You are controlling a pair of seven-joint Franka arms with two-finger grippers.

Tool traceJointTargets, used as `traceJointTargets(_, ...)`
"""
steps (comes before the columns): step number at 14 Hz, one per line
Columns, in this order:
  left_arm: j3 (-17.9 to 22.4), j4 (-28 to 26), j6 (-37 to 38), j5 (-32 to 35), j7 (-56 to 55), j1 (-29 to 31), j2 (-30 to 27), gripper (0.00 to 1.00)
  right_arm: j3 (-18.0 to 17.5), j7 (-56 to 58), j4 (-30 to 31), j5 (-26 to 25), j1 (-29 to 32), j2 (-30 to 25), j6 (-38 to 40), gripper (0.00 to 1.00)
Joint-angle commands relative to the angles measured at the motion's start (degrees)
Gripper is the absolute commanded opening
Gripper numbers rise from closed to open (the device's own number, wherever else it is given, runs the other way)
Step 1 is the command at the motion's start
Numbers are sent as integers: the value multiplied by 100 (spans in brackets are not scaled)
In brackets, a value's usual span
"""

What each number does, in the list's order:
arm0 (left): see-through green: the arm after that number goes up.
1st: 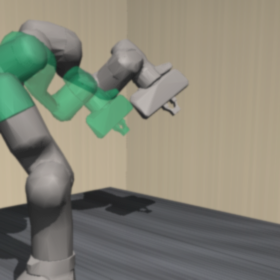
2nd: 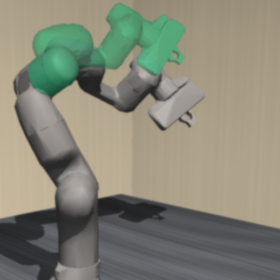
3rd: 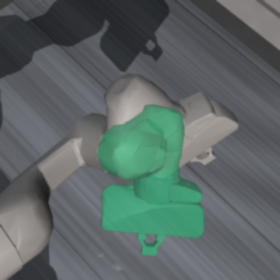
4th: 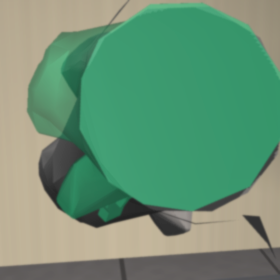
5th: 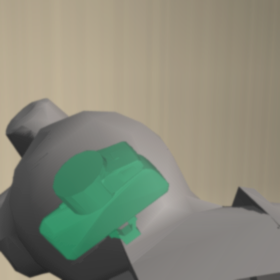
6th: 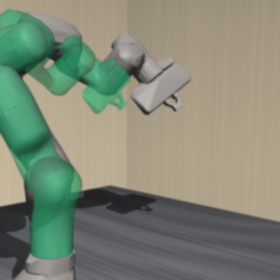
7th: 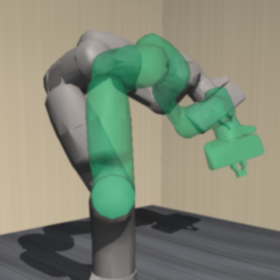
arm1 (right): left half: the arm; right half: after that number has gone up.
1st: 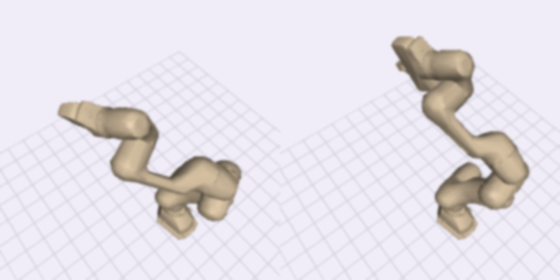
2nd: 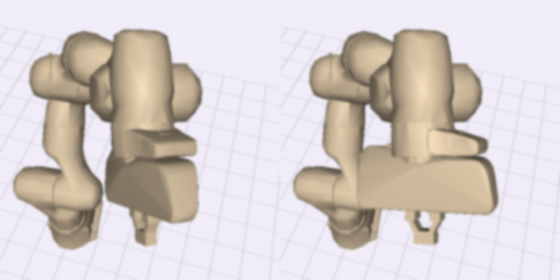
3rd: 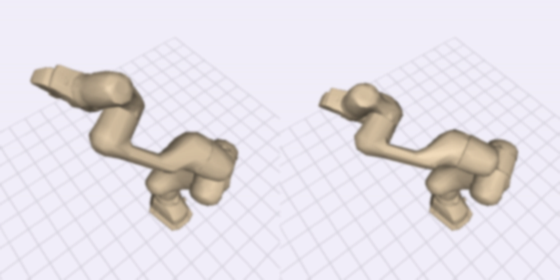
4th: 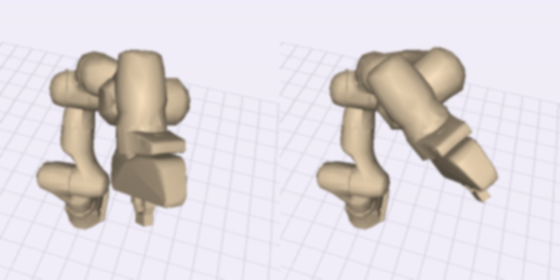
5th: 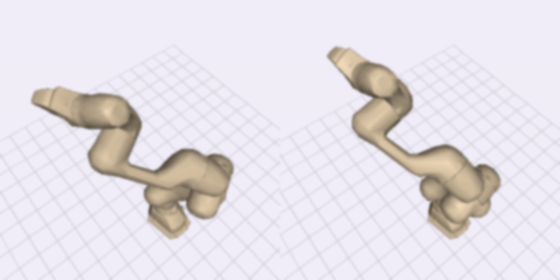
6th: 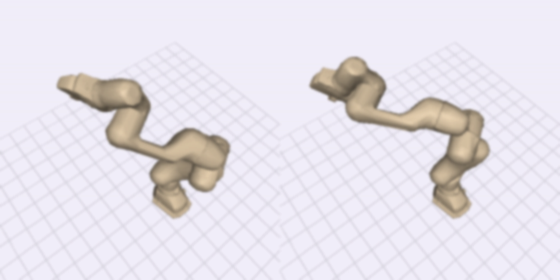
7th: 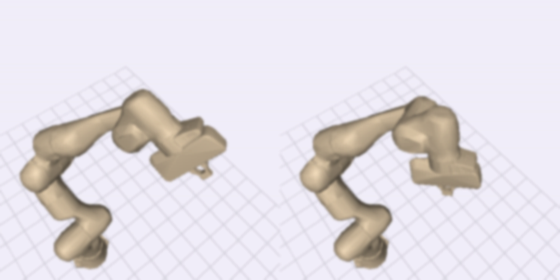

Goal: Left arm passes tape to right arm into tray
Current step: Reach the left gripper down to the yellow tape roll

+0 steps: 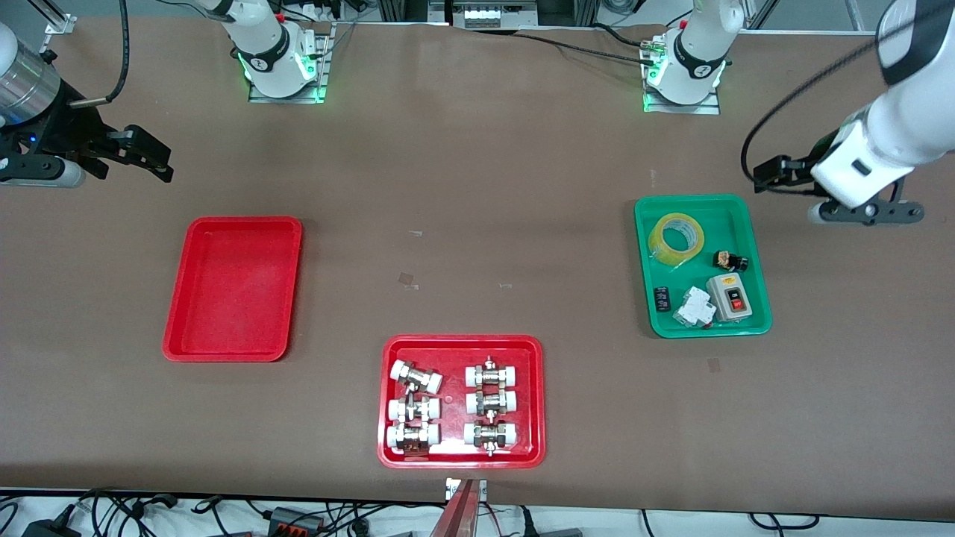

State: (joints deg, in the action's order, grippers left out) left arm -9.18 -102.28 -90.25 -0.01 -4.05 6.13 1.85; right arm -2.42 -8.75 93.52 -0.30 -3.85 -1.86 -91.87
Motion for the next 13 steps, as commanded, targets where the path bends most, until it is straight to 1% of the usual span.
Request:
traceJointTargets(1,-22,-466,-727,98,80,126,568,100,-12,-39,-176,-66,-20,71,125,100)
traceJointTargets(2,-31,-894,-1253,98,80,187,684,100,-12,-39,-176,-66,-11,71,125,100)
traceJointTargets(3,-23,-1273,-1641,98,71,222,685,100,-12,-39,-176,-66,-20,71,125,100)
traceJointTargets(5,-40,-1819,-2047,89,54,336,694,100,-12,-39,-168,-66,-20,71,125,100)
traceJointTargets(6,-57,-2335,-2676,89,10,337,702,100,-12,-39,-176,-66,-20,71,125,100)
traceJointTargets(7,-66,-2645,-3187,89,10,337,763,100,-12,-39,-168,-66,-20,71,125,100)
traceJointTargets(8,-75,-2691,-3331,89,10,363,1008,100,-12,-39,-176,-66,-20,71,125,100)
traceJointTargets(9,-75,-2700,-3376,89,10,354,1132,100,-12,-39,-168,-66,-20,71,125,100)
traceJointTargets(11,-84,-2718,-3499,89,10,311,1186,100,-12,-39,-167,-66,-20,71,134,100)
traceJointTargets(13,-84,-2718,-3779,89,10,336,1466,100,-12,-39,-167,-66,-20,71,134,100)
